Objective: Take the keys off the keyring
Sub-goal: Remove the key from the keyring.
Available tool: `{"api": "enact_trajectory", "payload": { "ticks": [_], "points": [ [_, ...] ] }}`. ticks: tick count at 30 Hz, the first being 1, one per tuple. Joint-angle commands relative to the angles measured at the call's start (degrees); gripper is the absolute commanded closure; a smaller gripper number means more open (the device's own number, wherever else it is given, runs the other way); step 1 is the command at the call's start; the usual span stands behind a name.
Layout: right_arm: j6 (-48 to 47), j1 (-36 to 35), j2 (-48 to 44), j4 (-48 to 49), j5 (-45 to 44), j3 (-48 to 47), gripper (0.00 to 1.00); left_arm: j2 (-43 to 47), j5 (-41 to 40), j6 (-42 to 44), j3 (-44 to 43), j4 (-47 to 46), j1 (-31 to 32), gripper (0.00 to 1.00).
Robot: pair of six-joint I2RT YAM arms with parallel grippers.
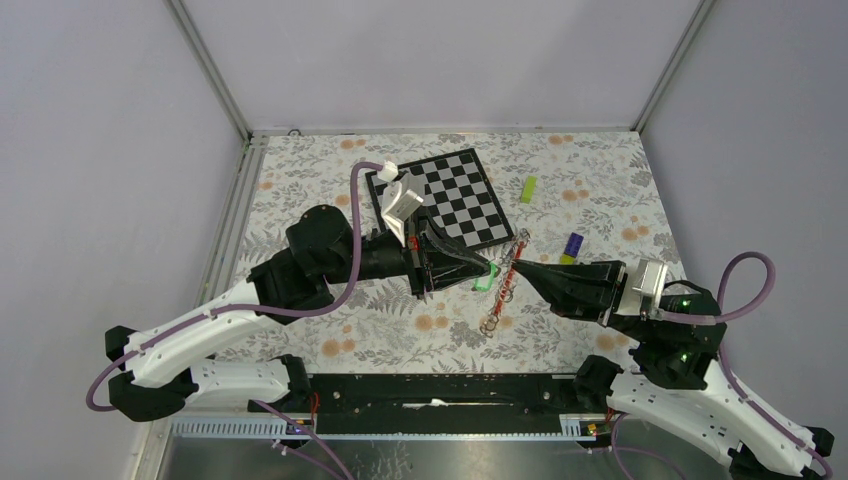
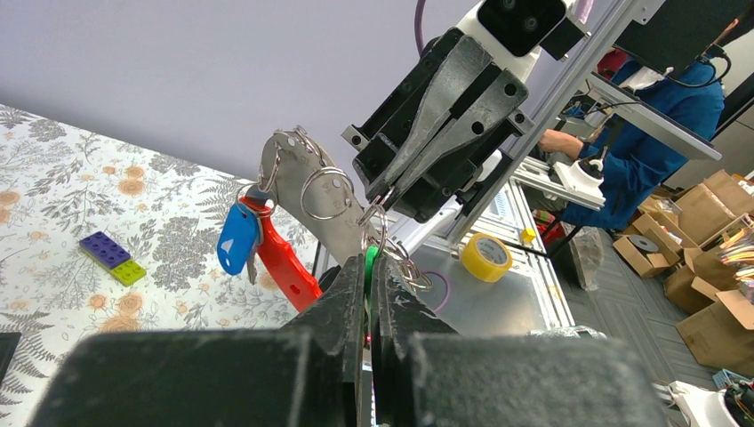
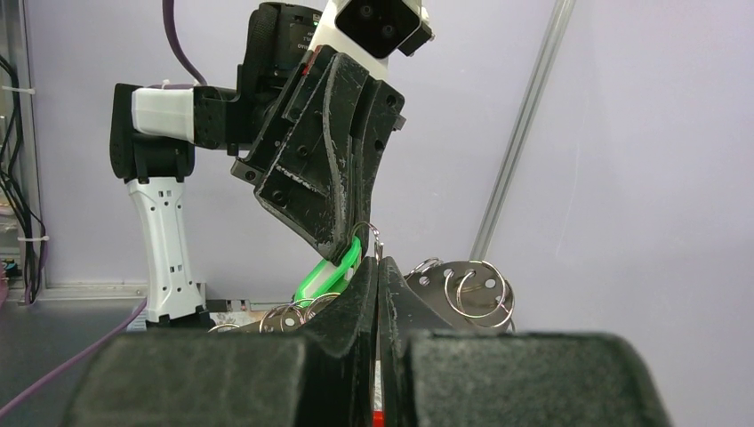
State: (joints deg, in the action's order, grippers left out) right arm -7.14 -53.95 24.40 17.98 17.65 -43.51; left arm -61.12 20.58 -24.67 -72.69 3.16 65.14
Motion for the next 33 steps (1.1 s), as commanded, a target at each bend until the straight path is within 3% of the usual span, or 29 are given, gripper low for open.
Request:
{"api": "enact_trajectory", "payload": {
  "ticks": [1, 33],
  "points": [
    [-0.8, 0.1, -0.3, 10.5, 0.4, -1.7, 1.0, -0.1, 0.2, 0.1, -0.1, 1.1, -0.1, 1.0],
    [-5.2, 0.1, 0.0, 9.5, 6.4, -2.6, 1.0, -1.2, 0.4, -0.1, -0.6, 1.6, -0.1, 1.0]
  ]
}}
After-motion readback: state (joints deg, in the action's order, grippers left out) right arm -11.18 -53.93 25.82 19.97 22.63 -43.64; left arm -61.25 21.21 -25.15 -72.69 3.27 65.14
